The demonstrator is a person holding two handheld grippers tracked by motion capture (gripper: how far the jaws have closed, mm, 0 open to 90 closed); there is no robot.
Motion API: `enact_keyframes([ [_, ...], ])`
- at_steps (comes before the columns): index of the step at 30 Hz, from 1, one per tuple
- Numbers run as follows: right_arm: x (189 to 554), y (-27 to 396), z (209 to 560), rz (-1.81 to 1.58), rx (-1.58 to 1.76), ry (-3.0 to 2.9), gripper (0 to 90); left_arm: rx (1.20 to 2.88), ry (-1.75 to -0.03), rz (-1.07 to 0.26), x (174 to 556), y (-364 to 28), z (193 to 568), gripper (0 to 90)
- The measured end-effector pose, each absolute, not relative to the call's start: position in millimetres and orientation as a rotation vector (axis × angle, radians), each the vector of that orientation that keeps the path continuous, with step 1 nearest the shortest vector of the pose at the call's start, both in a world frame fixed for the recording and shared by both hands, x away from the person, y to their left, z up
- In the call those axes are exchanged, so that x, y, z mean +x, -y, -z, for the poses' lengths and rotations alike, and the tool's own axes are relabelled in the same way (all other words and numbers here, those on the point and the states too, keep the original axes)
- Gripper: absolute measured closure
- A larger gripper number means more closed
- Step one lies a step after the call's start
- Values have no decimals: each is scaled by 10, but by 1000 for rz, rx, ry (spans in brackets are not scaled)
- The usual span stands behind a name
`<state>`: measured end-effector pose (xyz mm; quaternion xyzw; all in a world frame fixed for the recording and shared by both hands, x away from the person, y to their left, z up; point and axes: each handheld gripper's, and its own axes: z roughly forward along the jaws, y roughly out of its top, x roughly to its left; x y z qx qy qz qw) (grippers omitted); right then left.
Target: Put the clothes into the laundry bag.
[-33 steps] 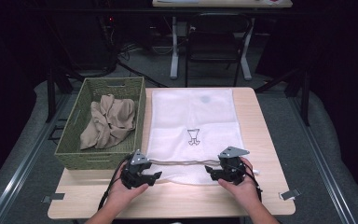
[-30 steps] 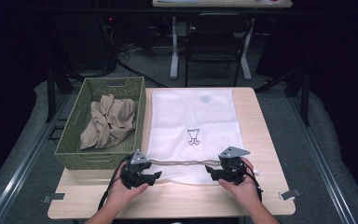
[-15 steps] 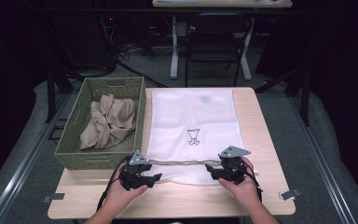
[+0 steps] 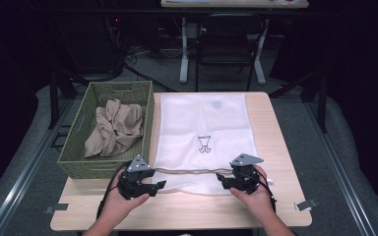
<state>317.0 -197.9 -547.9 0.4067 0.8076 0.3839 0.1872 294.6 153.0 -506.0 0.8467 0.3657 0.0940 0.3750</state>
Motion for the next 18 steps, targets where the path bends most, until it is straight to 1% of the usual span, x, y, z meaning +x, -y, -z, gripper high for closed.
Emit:
enact_keyframes([
  [18, 3177, 1965, 5491, -1074, 1141, -2288, 311, 2102, -1018, -265, 2989, -1832, 4856, 410],
])
